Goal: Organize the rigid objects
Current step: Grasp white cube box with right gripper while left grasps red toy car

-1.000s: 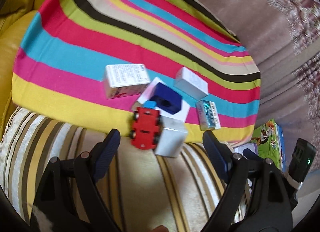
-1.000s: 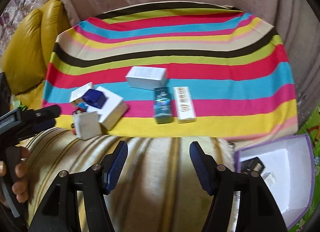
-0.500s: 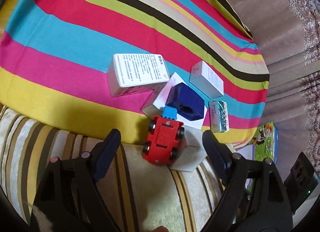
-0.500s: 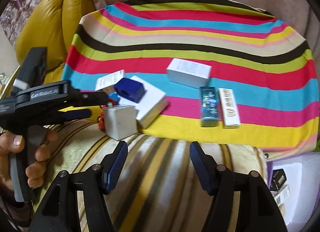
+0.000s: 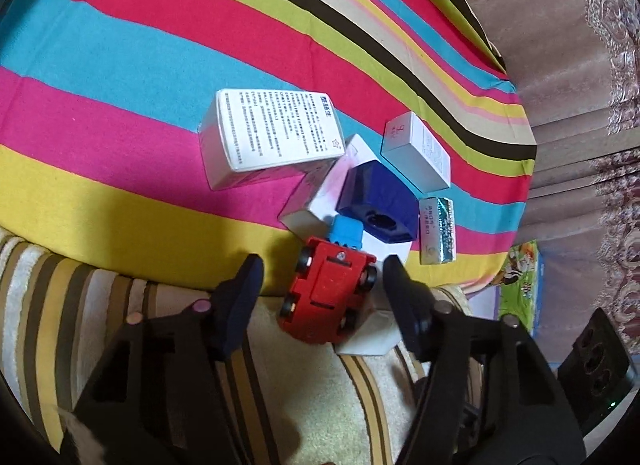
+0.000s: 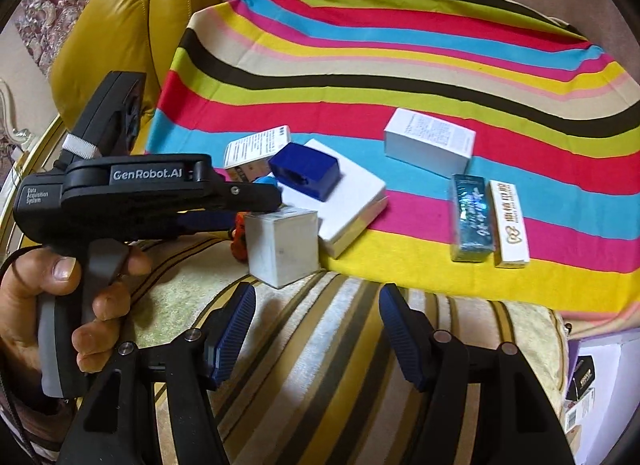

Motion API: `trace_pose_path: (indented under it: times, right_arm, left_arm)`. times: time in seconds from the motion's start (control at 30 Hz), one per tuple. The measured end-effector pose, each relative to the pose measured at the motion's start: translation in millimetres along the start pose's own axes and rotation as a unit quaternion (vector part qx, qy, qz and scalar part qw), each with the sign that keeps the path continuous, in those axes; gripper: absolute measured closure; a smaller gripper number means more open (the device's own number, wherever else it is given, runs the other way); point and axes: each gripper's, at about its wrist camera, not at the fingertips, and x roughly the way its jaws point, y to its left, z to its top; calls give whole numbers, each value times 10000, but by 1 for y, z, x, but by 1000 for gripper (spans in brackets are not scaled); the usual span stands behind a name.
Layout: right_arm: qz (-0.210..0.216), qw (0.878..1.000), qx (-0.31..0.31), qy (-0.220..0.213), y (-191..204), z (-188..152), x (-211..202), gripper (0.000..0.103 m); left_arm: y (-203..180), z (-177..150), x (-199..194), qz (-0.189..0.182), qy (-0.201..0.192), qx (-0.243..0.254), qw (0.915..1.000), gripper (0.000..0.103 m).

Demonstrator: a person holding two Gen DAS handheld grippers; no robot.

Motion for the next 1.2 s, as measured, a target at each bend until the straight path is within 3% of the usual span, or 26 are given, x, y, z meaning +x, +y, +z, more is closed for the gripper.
trace_pose_path:
  times: [0.1, 0.43, 0.7, 0.93, 1.2]
  right_arm:
    - [58, 9999, -104, 65, 5, 1, 5, 38]
    - [232, 9994, -52, 245, 5, 6, 21, 38]
    - [229, 9995, -76, 213, 4, 12, 30, 38]
    - [468, 9987, 122, 180, -6, 15, 32, 38]
    - [546, 9979, 335, -4, -16, 15, 28, 53]
  left_arm:
    - [2, 0, -1, -270, 34, -58, 9996, 53]
    - [-6, -7, -4, -520, 81, 46, 9986, 54]
    - [-16, -11, -1, -701, 160, 146, 9973, 54]
    - [-20, -13, 0, -738, 174, 248, 9968, 54]
    - [-16, -13, -2, -807, 98, 212, 9965, 54]
